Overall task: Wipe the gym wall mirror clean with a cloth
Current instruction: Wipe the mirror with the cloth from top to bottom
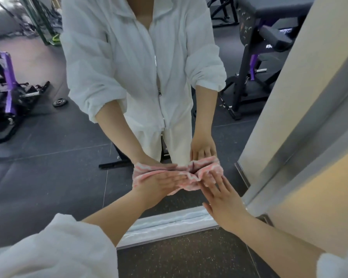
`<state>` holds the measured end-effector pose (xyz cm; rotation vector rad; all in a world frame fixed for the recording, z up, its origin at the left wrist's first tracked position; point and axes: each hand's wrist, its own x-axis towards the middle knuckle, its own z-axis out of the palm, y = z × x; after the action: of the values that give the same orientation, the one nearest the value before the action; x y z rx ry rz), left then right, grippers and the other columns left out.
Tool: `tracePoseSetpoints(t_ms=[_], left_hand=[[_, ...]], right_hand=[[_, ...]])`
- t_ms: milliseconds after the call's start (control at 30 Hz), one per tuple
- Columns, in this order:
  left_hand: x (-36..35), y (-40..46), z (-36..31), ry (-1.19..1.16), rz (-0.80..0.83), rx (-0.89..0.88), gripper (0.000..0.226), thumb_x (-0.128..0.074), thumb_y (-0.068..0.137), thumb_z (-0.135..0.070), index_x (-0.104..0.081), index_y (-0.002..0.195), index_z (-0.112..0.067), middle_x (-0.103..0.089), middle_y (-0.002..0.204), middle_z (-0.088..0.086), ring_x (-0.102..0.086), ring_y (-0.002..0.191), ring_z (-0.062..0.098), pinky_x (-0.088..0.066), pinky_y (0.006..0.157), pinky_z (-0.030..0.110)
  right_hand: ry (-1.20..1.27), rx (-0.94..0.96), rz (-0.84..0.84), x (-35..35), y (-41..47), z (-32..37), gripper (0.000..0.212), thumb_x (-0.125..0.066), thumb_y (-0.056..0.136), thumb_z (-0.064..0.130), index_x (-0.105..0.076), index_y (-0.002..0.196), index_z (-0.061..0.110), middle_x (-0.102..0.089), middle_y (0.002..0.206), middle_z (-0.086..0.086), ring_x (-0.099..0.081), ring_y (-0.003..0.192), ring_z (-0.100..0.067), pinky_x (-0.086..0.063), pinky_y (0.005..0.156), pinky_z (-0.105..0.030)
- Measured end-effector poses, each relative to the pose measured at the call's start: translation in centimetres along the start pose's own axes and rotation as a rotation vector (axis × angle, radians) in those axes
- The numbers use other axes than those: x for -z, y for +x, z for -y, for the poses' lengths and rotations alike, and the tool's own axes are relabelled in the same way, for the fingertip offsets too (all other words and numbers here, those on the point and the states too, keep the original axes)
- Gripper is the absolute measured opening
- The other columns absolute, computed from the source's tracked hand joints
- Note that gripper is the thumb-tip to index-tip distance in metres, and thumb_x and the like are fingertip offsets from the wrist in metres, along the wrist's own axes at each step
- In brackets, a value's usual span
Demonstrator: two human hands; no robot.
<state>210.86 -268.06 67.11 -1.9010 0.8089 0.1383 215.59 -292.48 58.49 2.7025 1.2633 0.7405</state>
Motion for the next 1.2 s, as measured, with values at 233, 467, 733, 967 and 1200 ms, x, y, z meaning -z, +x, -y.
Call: tracePoseSetpoints(t_ms=[233, 467, 733, 967, 1200], left_hand=[[6.7, 0.0, 5.8, -0.159, -0.045, 0.218, 0.074, -0.021, 0.099, -0.021, 0.044, 0.130, -0.003, 0.053, 0.132, 0.015, 0.043, 0.129, 0.028, 0.029, 0.107, 0.040], [11.5, 2.6, 8.9, -0.156, -0.275, 0.405, 0.062, -0.010, 0.091, -0.026, 0.027, 0.139, -0.012, 0.039, 0.140, 0.013, 0.036, 0.129, 0.029, 0.037, 0.100, 0.045], [9.0, 6.7, 3.4, -0.159, -0.023, 0.109, 0.076, -0.031, 0.101, -0.019, 0.037, 0.135, -0.009, 0.045, 0.139, 0.006, 0.043, 0.125, 0.022, 0.028, 0.104, 0.040], [13.4, 6.9, 7.5, -0.095, -0.156, 0.254, 0.064, -0.019, 0.101, -0.028, 0.030, 0.137, -0.010, 0.046, 0.137, 0.011, 0.045, 0.125, 0.026, 0.035, 0.100, 0.042], [19.6, 10.8, 14.3, -0.173, -0.829, 0.467, 0.053, -0.018, 0.094, -0.022, -0.028, 0.143, -0.006, -0.034, 0.150, 0.005, -0.022, 0.139, 0.021, -0.002, 0.117, 0.036]], right_hand=[[0.103, -0.227, -0.236, 6.2, 3.8, -4.0, 0.070, -0.029, 0.098, 0.044, -0.009, 0.153, 0.006, -0.024, 0.152, -0.027, -0.021, 0.139, -0.047, -0.020, 0.112, -0.056], [0.123, -0.284, -0.271, 9.2, 4.9, -9.3, 0.057, -0.018, 0.103, 0.039, -0.023, 0.148, 0.005, -0.028, 0.151, -0.027, -0.021, 0.141, -0.046, -0.013, 0.117, -0.051], [0.176, -0.218, -0.034, 3.3, -2.6, -8.8, 0.076, -0.036, 0.091, 0.041, -0.005, 0.154, 0.014, -0.035, 0.149, -0.014, -0.046, 0.128, -0.042, -0.047, 0.095, -0.050], [0.213, -0.317, -0.192, 7.4, -0.2, -13.4, 0.061, -0.011, 0.104, 0.043, -0.013, 0.150, 0.003, -0.036, 0.147, -0.025, -0.034, 0.133, -0.046, -0.031, 0.105, -0.053], [0.174, -0.493, -0.414, 12.8, 4.1, -19.3, 0.069, -0.011, 0.103, 0.045, -0.021, 0.145, -0.008, -0.021, 0.149, -0.035, -0.012, 0.141, -0.046, -0.001, 0.118, -0.042]])
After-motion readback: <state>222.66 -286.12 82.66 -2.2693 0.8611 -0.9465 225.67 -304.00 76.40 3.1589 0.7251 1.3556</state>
